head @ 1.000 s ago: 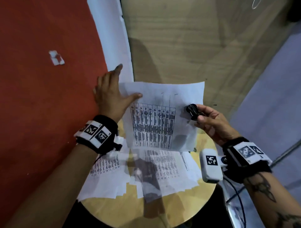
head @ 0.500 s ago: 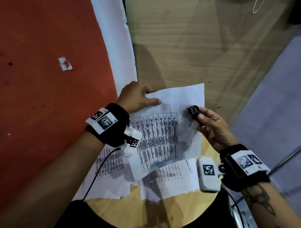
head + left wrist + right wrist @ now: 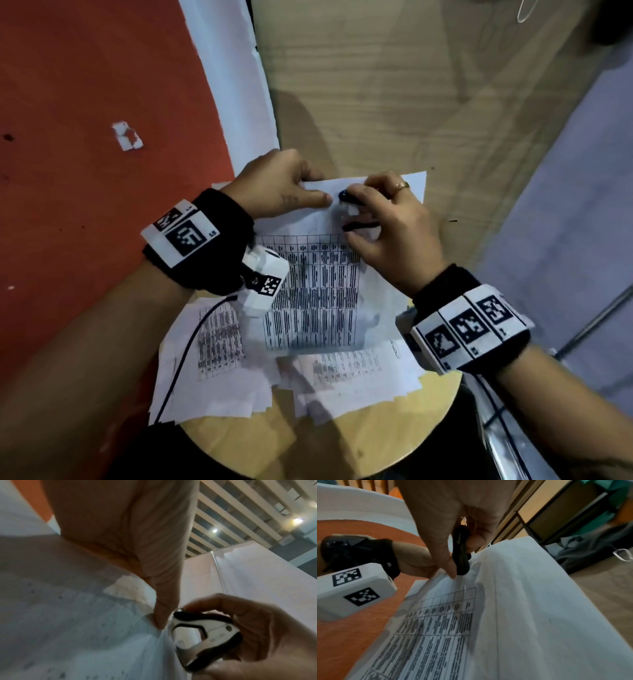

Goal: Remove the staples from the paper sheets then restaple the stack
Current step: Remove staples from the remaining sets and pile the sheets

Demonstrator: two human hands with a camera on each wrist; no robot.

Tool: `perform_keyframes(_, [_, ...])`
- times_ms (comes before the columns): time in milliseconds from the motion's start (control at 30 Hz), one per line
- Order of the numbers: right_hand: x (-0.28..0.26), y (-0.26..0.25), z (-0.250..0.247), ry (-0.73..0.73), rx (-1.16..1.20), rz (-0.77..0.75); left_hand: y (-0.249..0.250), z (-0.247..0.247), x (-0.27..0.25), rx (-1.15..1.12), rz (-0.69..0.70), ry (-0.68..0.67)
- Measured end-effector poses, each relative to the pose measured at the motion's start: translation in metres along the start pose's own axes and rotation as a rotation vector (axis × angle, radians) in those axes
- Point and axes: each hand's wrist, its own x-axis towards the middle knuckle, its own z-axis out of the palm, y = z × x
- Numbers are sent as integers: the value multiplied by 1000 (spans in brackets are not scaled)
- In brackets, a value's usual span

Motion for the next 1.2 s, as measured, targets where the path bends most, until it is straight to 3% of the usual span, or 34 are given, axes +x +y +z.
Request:
perform_keyframes(300, [19, -9, -3, -175, -42, -65, 11, -8, -5, 20, 12, 14])
perform_keyframes(833, [26, -10, -12, -210, -55, -146, 18, -10, -10, -16, 78, -73])
perform_keyframes(1200, [33, -11, -12, -194, -92, -194, 18, -13, -11, 30, 87, -41])
